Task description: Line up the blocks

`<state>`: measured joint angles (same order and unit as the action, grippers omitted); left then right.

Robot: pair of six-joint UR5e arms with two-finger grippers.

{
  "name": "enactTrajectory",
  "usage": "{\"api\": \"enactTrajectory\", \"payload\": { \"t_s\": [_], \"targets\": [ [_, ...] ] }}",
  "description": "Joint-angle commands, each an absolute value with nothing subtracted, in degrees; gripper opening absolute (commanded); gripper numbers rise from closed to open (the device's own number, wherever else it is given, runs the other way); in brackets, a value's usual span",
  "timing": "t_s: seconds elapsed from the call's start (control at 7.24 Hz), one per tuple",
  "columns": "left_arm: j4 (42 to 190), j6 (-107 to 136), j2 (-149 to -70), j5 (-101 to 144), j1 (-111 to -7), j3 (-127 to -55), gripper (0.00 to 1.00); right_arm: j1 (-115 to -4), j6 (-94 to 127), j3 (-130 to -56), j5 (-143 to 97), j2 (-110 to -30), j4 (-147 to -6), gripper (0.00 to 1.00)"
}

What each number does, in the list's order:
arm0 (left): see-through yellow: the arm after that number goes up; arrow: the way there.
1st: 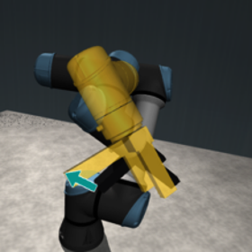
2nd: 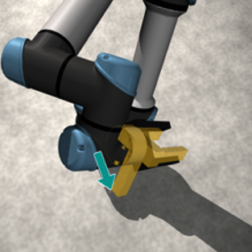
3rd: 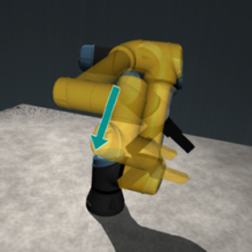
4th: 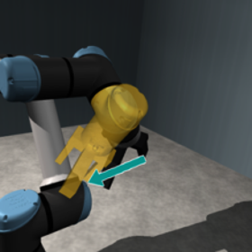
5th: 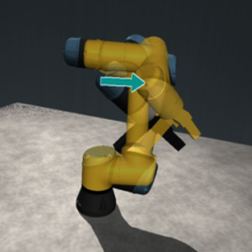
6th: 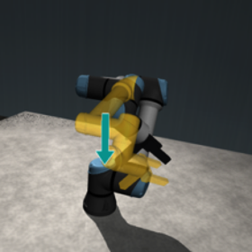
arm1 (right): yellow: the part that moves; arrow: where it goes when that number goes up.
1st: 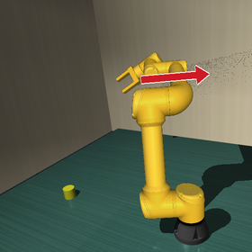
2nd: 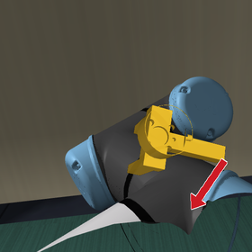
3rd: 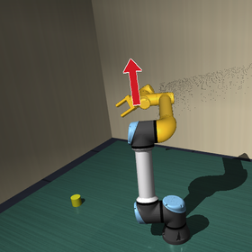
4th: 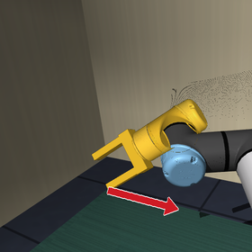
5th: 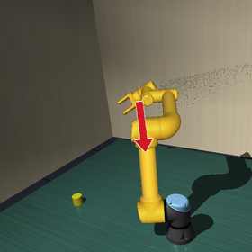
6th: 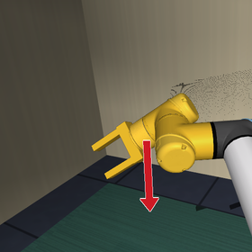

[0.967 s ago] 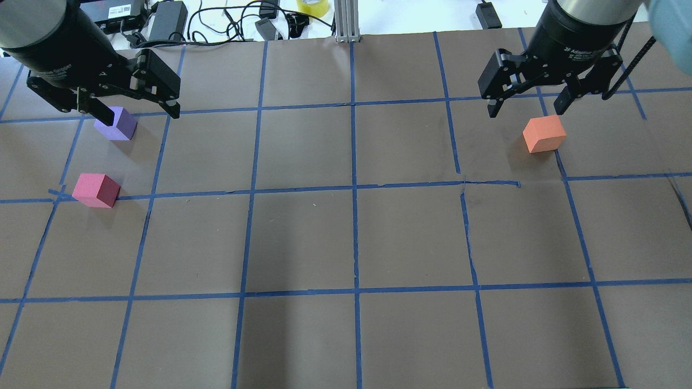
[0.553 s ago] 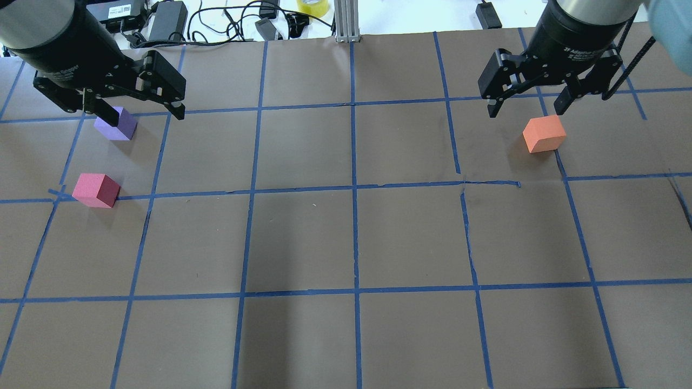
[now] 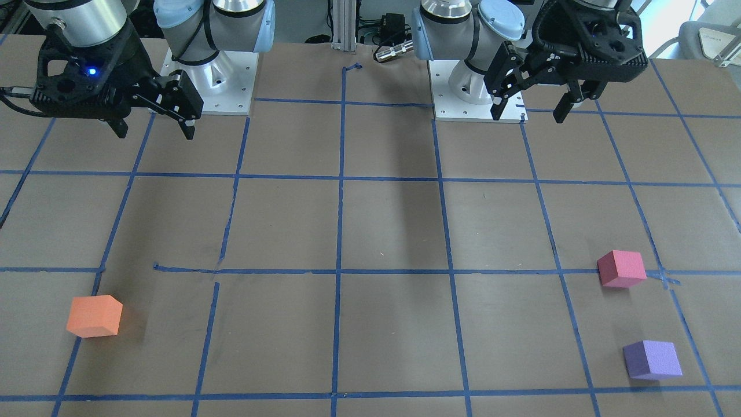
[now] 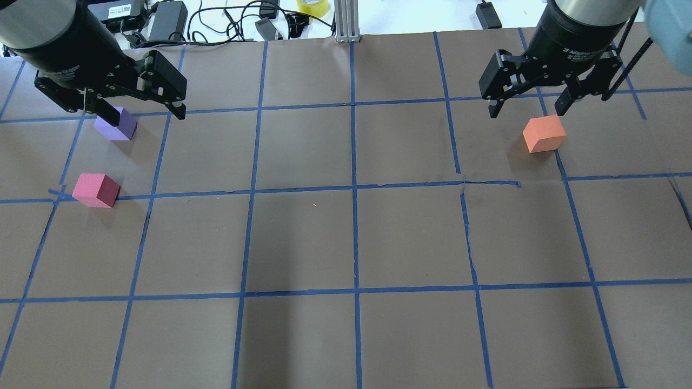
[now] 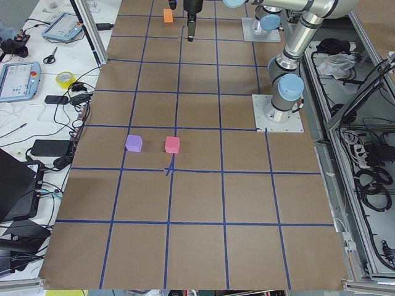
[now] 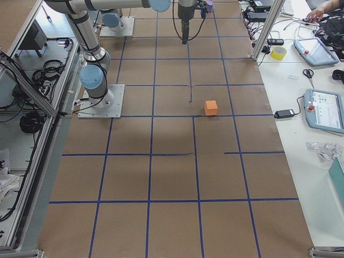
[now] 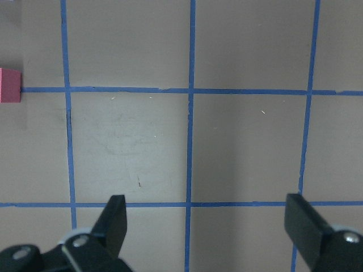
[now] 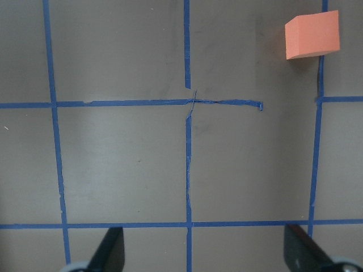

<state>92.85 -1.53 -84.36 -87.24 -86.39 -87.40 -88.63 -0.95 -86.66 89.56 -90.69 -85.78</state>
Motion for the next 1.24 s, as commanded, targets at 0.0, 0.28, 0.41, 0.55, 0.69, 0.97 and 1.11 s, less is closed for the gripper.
{"api": "enactTrajectory", "payload": {
  "t_s": [0.0, 0.28, 0.41, 0.55, 0.69, 0.97, 1.11],
  "targets": [
    [92.9, -1.41, -84.29, -87.28, -86.4, -87.36, 1.0, -88.42, -1.4, -86.75, 89.47, -90.53, -85.87, 1.0],
    [92.9, -1.32, -84.46, -87.19, -86.4, -87.36, 1.0, -86.15, -1.93, -86.75, 90.17, -88.34, -85.87, 1.0],
    [92.81, -1.49, -84.46, -87.27, -86.4, -87.36, 1.0, -84.04, -7.5, -86.84, 90.18, -87.72, -85.87, 1.0],
    [92.9, -1.67, -84.29, -87.28, -86.4, -87.36, 1.0, -81.94, -15.91, -86.84, 90.26, -86.24, -87.0, 1.0],
    [92.9, -1.58, -84.29, -87.19, -86.4, -87.36, 1.0, -79.48, -19.91, -86.84, 90.35, -85.0, -90.23, 1.0],
    [92.9, -1.67, -84.29, -87.28, -86.4, -87.36, 1.0, -78.22, -21.18, -86.92, 90.52, -79.75, -98.11, 1.0],
    [92.9, -1.67, -84.2, -87.28, -86.4, -87.36, 1.0, -78.22, -21.18, -87.97, 92.96, -77.02, -104.96, 1.0]
  ]
}}
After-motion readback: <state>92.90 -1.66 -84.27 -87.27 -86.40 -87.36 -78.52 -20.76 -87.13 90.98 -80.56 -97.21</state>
